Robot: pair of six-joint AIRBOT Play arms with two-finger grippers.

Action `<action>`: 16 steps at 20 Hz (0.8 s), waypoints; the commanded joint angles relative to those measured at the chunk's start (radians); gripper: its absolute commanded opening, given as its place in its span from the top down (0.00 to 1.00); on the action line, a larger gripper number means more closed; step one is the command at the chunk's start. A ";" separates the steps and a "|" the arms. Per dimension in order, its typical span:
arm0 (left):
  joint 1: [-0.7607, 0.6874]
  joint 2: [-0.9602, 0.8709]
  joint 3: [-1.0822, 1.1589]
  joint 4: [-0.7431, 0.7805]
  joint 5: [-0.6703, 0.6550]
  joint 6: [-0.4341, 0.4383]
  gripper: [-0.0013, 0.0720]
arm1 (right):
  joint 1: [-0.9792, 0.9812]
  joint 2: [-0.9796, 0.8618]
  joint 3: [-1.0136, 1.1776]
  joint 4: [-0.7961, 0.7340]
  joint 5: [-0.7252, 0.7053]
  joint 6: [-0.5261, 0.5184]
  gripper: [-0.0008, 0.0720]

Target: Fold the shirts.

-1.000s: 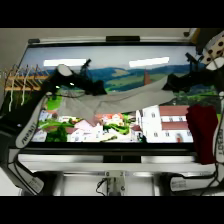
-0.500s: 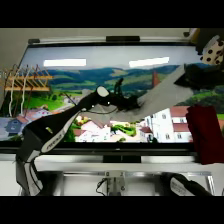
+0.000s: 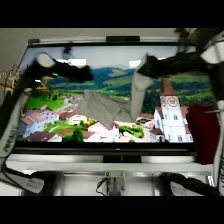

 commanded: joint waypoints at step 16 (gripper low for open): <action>0.315 0.303 -0.031 0.201 -0.247 0.039 0.94 | 0.212 -0.372 0.000 -0.064 -0.157 0.042 0.13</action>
